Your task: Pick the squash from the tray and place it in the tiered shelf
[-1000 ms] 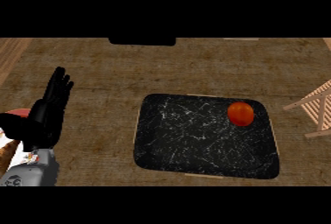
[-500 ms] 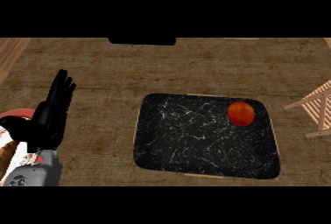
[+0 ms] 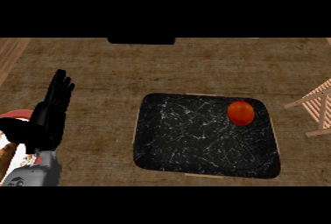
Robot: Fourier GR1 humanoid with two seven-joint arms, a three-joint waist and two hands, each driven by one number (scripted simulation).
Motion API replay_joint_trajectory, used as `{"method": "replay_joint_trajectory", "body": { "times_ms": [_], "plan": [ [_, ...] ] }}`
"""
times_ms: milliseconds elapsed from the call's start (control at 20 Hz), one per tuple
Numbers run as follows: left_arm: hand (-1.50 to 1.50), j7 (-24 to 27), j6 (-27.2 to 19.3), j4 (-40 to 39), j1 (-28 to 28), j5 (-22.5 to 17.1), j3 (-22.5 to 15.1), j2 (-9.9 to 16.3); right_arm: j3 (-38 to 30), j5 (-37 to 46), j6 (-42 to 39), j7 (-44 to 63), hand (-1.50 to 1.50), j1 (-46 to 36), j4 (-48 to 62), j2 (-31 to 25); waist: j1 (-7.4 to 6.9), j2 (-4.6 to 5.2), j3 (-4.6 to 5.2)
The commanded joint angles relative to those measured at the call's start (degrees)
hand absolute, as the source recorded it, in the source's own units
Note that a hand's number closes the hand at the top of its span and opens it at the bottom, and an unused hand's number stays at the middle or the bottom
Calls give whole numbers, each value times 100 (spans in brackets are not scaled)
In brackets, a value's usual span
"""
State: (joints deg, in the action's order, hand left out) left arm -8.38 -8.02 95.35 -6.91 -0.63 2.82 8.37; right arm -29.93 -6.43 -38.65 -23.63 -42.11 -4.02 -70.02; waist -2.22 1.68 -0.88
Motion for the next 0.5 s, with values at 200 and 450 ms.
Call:
{"method": "replay_joint_trajectory", "body": {
  "times_ms": [200,450],
  "plan": [
    [0,-20,-18,89,65,-15,2,-27,-163,-164,-742,-257,-150,499,-92,-57,55,-11,-31],
    [0,73,17,51,168,21,29,33,-283,-287,-817,-164,-150,629,-202,-49,29,11,-46]
  ]
}}
